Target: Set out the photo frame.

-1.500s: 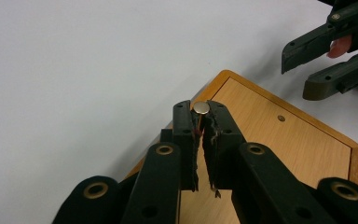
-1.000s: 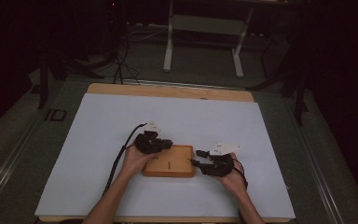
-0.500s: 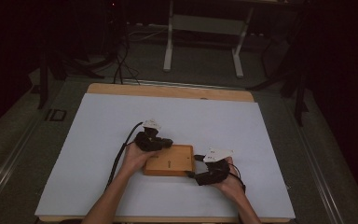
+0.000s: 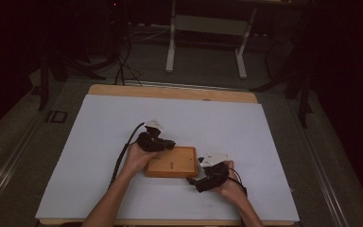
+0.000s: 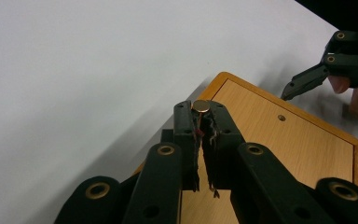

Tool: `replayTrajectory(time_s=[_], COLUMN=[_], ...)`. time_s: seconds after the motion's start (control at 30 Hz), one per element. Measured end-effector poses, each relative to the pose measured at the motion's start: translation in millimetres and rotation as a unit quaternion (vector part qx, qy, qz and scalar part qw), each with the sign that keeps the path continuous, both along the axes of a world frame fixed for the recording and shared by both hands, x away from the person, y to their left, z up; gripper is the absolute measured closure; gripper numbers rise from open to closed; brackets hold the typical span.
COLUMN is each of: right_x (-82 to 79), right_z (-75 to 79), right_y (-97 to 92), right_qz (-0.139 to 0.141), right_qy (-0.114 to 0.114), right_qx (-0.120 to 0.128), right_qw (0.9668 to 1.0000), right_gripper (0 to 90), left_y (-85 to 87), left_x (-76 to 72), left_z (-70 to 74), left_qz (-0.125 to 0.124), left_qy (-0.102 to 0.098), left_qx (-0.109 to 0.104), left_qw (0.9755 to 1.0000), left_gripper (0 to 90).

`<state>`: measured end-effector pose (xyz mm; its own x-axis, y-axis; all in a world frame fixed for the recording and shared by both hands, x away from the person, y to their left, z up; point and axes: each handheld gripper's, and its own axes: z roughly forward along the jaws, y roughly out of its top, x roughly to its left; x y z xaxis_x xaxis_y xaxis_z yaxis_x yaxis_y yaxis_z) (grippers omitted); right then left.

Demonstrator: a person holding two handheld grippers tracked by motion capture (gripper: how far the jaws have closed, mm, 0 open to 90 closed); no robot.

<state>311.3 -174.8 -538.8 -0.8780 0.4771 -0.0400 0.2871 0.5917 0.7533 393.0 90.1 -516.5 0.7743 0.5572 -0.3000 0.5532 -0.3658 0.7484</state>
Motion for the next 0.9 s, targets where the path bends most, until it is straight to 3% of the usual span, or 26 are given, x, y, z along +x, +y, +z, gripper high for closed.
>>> replayTrajectory(time_s=[0.17,0.5,0.6,0.9], right_x=[0.0,-0.3,-3.2,-6.1], right_z=[-6.3,-7.0,-7.1,-4.8], right_y=[3.9,5.8,9.0,14.3], right_qz=[-0.009,-0.017,-0.025,-0.03], right_qy=[-0.016,-0.045,-0.074,-0.107], right_qx=[-0.029,-0.032,-0.036,-0.033], right_qw=[0.9994,0.9983,0.9963,0.9932], right_gripper=[10.7,11.4,13.4,17.7], left_y=[-0.1,-0.6,0.0,-2.9], left_x=[1.0,2.3,5.5,6.3], left_z=[0.5,1.3,1.3,5.6], left_qz=[-0.001,0.0,-0.002,-0.008], left_qy=[0.004,0.008,0.016,0.007], left_qx=[0.0,0.002,-0.001,0.019], left_qw=[1.0,1.0,0.9999,0.9998], left_gripper=[84.7,84.7,84.6,84.5])
